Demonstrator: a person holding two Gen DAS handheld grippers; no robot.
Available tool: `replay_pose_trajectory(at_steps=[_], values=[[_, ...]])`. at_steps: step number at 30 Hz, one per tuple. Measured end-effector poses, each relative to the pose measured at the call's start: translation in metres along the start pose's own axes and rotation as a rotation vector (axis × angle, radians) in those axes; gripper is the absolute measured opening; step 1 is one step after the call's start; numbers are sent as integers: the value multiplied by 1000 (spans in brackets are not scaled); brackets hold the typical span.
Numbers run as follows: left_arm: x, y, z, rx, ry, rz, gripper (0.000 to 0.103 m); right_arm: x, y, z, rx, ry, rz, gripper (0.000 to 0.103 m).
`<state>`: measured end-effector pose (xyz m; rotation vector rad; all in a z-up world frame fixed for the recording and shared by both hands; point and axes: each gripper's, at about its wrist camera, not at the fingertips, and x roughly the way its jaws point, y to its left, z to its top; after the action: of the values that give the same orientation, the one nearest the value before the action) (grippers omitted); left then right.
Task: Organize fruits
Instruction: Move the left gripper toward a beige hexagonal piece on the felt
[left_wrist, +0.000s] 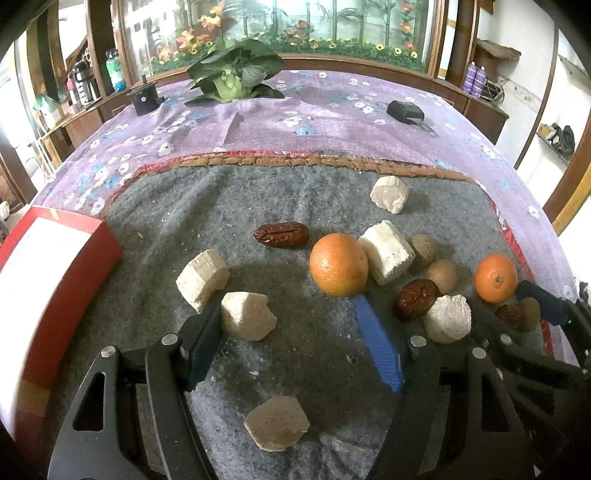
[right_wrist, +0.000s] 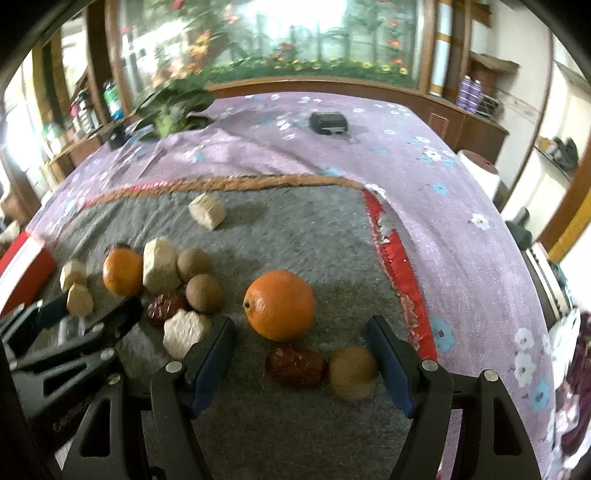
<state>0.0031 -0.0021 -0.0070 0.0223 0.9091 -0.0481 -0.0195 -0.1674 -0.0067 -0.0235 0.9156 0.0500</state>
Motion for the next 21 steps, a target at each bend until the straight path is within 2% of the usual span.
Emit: replay_pose_trajectory(at_steps=[6, 9, 15, 21], values=[[0, -1, 0, 1, 0, 1, 72, -15, -13, -17, -16, 6, 64, 73], [0, -1, 0, 0, 0, 0, 72, -24, -23, -22, -26, 30, 43, 73], [0, 0, 0, 0, 0, 0, 72, -37, -43, -29, 15, 28, 72, 72], [-1, -1, -1, 33, 14, -20, 72, -42, -39, -27, -6, 17, 114, 72]])
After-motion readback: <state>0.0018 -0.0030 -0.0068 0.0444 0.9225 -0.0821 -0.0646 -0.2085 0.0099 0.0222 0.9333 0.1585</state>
